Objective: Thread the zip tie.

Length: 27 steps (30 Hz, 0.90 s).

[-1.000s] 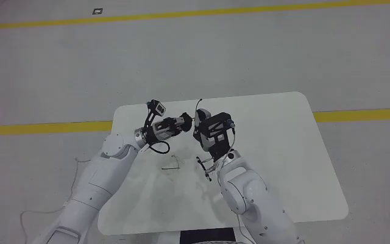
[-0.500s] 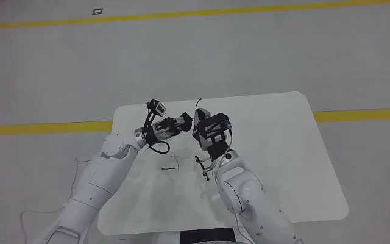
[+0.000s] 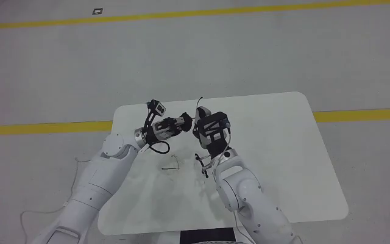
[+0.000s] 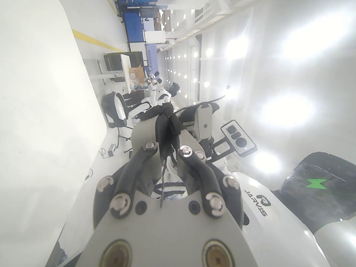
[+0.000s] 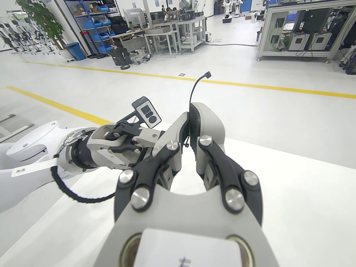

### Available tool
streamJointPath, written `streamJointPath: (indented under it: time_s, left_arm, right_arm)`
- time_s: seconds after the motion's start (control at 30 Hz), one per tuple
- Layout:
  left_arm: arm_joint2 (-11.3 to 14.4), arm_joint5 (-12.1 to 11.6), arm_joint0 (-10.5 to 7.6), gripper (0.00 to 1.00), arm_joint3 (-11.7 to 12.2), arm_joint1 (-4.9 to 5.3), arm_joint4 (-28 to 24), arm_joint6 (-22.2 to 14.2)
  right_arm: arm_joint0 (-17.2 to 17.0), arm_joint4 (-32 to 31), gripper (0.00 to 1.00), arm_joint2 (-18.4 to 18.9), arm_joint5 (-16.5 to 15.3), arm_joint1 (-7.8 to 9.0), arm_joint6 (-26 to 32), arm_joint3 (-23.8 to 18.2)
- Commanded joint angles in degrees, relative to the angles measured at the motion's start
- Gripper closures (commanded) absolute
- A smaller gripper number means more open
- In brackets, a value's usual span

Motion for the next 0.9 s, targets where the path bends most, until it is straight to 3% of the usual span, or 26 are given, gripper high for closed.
streamJointPath:
  time_s: [0.0, 0.87]
  left_arm:
    - [0.0, 0.0, 0.0, 1.0, 0.0, 0.0, 0.0, 0.0]
    - [0.0, 0.0, 0.0, 1.0, 0.0, 0.0, 0.0, 0.0]
  right_arm:
    - [0.1, 0.0, 1.0, 0.0, 0.1, -0.01, 0.0, 0.2]
    - [-0.3, 0.3, 1.0, 0.0, 0.3, 0.05, 0.7, 0.6]
